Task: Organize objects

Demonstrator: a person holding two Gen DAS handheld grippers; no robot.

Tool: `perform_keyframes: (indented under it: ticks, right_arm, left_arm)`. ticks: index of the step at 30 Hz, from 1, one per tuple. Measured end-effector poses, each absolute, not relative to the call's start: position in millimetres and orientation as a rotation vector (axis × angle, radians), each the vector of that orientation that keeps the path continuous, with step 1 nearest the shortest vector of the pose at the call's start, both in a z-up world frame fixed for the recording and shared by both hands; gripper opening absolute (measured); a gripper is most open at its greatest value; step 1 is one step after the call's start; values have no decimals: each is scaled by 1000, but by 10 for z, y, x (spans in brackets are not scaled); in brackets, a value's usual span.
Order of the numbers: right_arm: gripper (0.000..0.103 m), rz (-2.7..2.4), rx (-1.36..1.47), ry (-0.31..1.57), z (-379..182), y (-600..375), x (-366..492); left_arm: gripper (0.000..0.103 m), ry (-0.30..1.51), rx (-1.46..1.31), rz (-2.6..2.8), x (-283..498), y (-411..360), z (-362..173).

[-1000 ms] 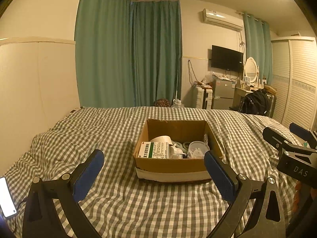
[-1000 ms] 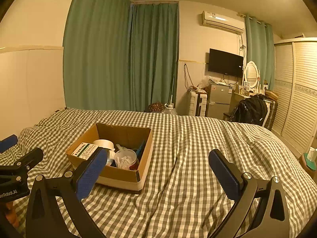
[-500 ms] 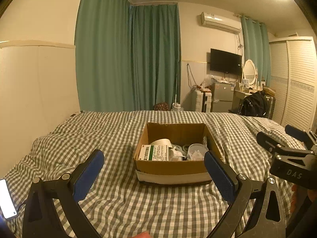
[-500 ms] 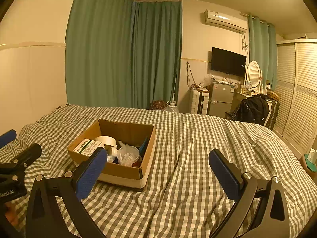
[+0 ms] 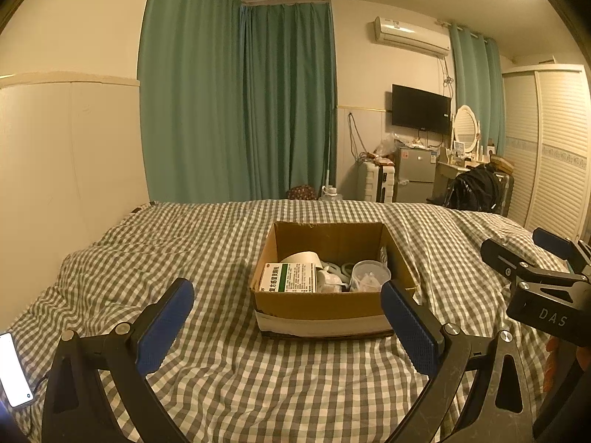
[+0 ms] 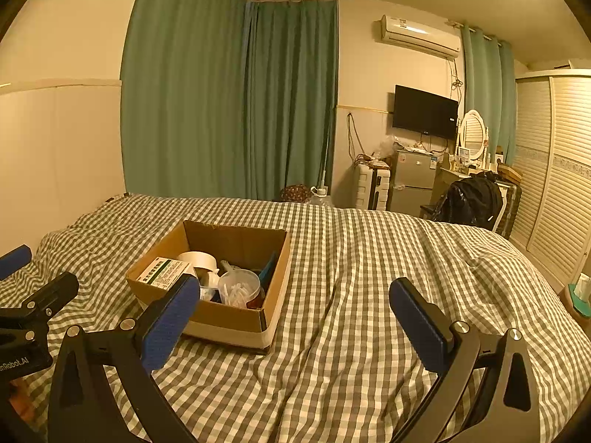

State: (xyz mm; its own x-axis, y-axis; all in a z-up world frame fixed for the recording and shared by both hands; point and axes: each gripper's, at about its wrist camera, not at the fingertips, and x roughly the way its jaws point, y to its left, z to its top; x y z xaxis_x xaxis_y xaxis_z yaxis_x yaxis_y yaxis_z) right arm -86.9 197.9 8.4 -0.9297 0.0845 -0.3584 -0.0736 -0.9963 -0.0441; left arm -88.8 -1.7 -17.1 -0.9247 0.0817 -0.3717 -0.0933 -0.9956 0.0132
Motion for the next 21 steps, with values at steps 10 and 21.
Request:
perform_keyframes:
  ticks: [10,21]
  right_arm:
    - [103,3005,-549,-53,86,1983,-850]
    - [103,3006,-553,-57,77,1952,-862]
  left_arm:
    - [103,54,-592,2996,-887,-30,-191]
    - [103,60,-615,2994,-902,-46,-207]
